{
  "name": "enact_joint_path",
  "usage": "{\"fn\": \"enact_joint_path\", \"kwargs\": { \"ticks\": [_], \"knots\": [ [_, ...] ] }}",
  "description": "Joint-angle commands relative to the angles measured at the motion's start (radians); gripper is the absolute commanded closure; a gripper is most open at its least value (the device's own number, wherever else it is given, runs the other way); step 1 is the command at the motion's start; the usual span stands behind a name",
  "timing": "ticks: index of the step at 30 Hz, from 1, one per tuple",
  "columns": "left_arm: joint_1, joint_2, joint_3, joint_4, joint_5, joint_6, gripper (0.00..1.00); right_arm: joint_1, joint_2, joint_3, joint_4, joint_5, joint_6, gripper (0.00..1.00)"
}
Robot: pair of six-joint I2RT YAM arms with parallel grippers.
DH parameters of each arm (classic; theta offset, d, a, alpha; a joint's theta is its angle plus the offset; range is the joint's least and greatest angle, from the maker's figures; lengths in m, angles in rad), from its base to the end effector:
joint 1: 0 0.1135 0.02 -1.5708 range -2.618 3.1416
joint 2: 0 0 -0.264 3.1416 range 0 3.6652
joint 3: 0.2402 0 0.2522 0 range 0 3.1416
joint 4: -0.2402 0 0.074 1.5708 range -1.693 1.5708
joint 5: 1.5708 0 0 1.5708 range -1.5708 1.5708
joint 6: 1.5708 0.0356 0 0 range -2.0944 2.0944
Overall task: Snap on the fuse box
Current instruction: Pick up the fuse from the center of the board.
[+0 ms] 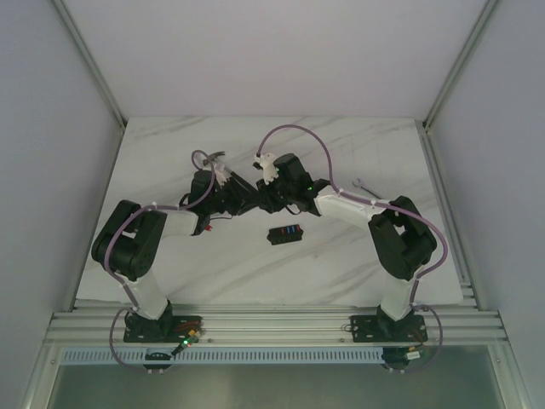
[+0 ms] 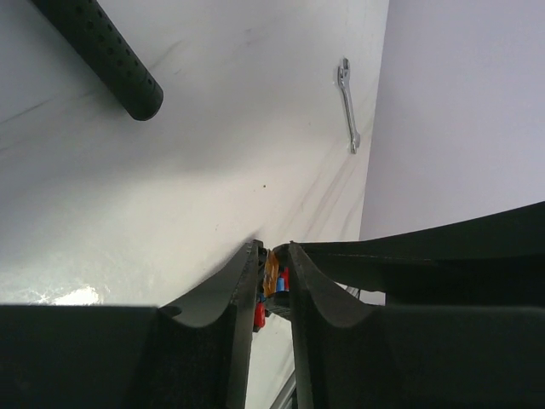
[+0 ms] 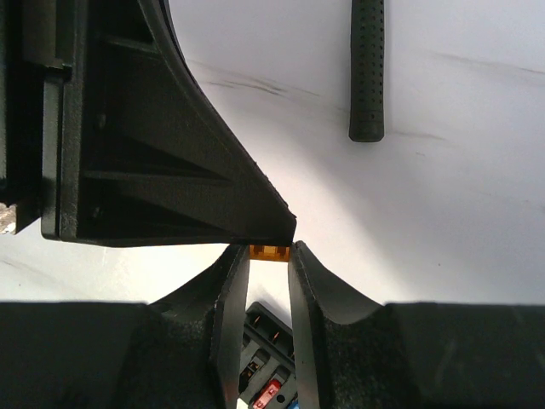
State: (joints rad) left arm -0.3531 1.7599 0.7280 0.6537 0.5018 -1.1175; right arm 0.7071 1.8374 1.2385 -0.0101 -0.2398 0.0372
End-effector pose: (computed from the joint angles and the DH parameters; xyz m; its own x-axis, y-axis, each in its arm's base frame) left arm 0.3174 -0.1352 0.1545 -0.8014 -0.5447 -0.2473 0.0050 0.4073 -0.9133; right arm 0.3098 0.2759 0.2175 -0.4636 -0.3486 -0.8146 -0.7624 0.6253 0.1663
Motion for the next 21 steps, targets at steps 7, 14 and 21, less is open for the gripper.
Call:
{"fn": "enact_joint_path", "kwargs": {
  "ticks": [7, 14, 21],
  "knots": [
    [-0.008, 0.018, -0.015, 0.047, 0.014, -0.026, 0.75, 0.009, -0.051, -0.014, 0.047, -0.006, 0.017, 0.74],
    [-0.013, 0.021, -0.018, 0.037, 0.011, -0.029, 0.76, 0.011, -0.060, -0.017, 0.055, -0.002, 0.020, 0.74],
    [-0.022, 0.008, -0.019, 0.036, 0.005, -0.033, 0.83, 0.012, -0.064, -0.017, 0.058, 0.001, 0.024, 0.74]
  ]
}}
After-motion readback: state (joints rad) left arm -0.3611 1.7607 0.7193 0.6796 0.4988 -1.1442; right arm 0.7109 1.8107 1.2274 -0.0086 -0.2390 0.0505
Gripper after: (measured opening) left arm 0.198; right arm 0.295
